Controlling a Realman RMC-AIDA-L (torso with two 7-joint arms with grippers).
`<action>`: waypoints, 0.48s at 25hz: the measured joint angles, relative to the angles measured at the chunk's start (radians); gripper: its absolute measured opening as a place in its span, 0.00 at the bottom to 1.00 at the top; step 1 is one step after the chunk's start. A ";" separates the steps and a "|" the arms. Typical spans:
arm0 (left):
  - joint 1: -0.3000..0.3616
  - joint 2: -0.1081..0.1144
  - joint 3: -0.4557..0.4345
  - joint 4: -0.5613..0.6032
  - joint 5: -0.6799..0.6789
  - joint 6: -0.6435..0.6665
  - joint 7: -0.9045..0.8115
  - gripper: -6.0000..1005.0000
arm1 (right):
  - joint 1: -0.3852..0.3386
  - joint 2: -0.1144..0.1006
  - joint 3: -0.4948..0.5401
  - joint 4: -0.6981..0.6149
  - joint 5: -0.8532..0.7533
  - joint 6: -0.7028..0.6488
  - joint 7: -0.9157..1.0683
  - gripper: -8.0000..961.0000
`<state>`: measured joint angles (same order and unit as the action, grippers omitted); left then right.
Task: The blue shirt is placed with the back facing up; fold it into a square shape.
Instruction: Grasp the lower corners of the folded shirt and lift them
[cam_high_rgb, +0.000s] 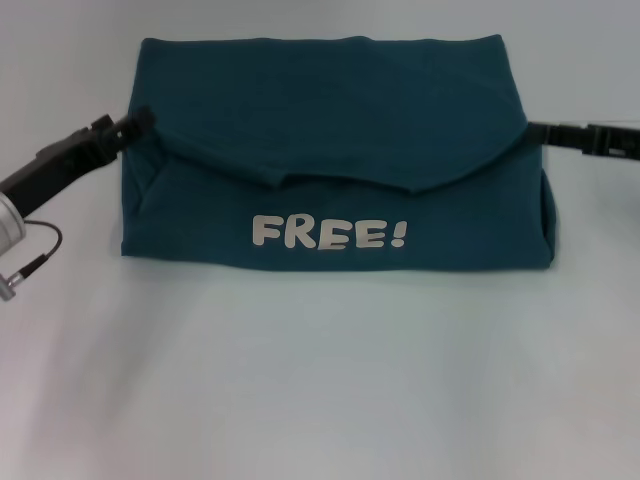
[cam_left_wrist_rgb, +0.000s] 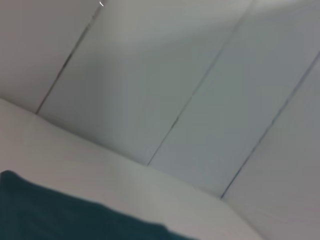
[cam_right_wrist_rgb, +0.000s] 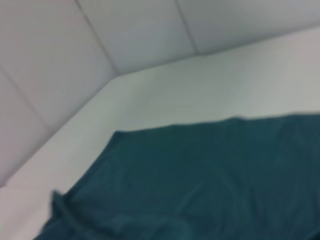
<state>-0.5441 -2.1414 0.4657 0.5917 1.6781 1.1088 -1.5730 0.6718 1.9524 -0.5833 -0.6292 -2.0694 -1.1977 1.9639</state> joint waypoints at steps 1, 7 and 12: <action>0.015 -0.001 0.022 0.016 0.001 0.000 0.001 0.76 | -0.007 -0.003 -0.001 0.002 0.000 -0.026 0.016 0.72; 0.079 -0.004 0.067 0.091 0.058 0.002 0.015 0.76 | -0.049 -0.006 0.008 0.005 0.012 -0.139 0.080 0.72; 0.085 -0.006 0.062 0.103 0.170 -0.025 0.046 0.76 | -0.072 0.001 0.021 0.006 0.039 -0.164 0.084 0.71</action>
<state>-0.4593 -2.1470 0.5276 0.6952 1.8483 1.0838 -1.5274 0.5997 1.9530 -0.5622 -0.6237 -2.0307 -1.3616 2.0479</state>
